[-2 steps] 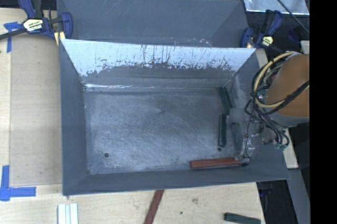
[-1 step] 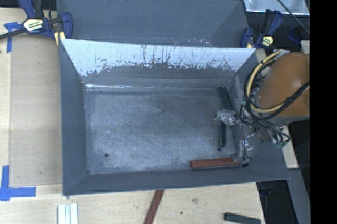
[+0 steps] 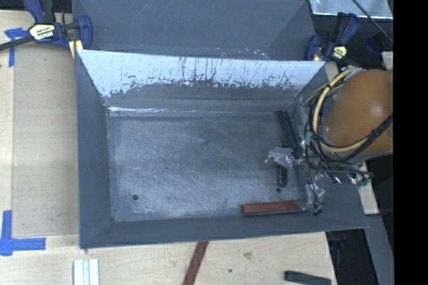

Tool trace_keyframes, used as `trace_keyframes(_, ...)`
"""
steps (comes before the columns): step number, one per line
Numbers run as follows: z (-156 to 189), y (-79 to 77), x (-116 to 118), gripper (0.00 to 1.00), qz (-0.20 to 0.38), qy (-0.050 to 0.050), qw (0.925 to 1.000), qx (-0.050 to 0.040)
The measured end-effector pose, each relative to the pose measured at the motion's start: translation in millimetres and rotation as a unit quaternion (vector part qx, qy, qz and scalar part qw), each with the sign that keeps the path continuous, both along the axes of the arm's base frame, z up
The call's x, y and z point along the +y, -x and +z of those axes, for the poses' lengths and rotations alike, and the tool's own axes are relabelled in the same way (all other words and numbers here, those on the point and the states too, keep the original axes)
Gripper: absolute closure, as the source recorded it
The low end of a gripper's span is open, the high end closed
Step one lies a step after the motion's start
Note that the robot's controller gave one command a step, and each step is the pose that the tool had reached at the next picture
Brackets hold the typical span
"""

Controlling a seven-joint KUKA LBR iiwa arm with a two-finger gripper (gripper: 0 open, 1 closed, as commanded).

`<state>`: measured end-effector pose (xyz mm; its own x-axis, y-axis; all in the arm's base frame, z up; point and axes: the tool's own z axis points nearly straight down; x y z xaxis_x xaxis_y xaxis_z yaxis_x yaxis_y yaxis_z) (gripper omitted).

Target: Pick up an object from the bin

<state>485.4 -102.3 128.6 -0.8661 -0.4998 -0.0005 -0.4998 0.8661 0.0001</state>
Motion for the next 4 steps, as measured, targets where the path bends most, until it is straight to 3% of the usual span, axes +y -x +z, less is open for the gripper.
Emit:
trace_keyframes(1,-50.5,-27.4,-21.4,1.00,0.093,0.000,0.9956,-0.0013)
trace_keyframes(2,-50.5,-27.4,-21.3,1.00,0.094,0.000,0.9956,-0.0014)
trace_keyframes(3,-10.4,-23.4,-23.3,1.00,0.090,-0.002,0.9960,0.0031)
trace_keyframes(4,18.0,-44.1,-36.3,1.00,0.107,0.002,0.9943,-0.0051)
